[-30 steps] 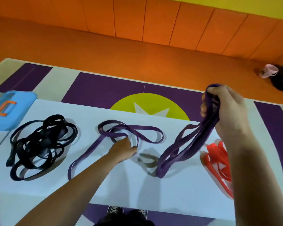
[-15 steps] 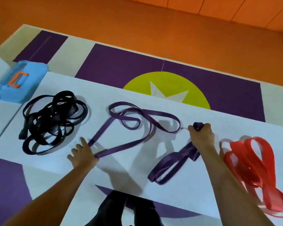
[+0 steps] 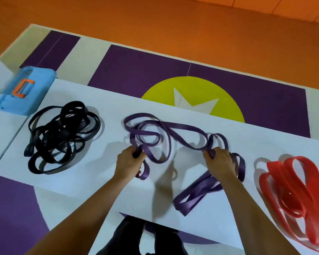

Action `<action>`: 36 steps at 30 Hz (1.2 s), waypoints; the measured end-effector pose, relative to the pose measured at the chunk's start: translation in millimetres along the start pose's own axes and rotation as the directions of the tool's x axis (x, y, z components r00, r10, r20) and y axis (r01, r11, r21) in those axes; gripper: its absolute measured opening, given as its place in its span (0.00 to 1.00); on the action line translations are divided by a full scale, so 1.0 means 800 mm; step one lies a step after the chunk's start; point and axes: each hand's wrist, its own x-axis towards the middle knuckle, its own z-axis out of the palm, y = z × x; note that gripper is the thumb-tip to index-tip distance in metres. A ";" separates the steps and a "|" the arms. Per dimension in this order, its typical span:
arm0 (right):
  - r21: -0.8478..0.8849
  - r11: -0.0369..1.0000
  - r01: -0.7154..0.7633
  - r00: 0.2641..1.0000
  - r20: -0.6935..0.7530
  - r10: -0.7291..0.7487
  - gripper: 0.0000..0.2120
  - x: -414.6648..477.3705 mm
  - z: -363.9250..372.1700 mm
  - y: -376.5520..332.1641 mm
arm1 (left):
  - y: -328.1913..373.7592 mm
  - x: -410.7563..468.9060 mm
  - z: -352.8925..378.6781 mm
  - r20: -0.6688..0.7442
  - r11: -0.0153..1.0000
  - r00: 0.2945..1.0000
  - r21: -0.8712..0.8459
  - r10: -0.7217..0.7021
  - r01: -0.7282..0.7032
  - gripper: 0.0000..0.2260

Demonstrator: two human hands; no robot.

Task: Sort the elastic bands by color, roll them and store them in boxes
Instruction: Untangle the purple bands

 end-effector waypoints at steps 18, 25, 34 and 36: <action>-0.118 0.972 0.201 0.955 -0.198 -0.221 0.36 -0.037 0.034 0.000 | -0.026 -0.002 0.044 0.094 0.759 0.995 0.649 -0.017 -0.049 0.24; -0.107 0.968 0.229 0.956 -0.165 -0.244 0.35 -0.045 0.026 -0.018 | -0.016 -0.027 0.024 -0.030 0.845 0.994 0.530 0.105 -0.074 0.14; -0.102 0.975 0.199 0.966 -0.147 -0.213 0.37 -0.047 0.031 -0.013 | -0.038 -0.027 0.010 0.055 0.717 0.959 0.653 0.278 -0.245 0.27; -0.137 0.986 0.095 0.986 -0.122 -0.112 0.45 -0.042 0.029 -0.003 | -0.035 -0.003 0.006 0.157 0.548 0.909 0.754 0.386 -0.363 0.37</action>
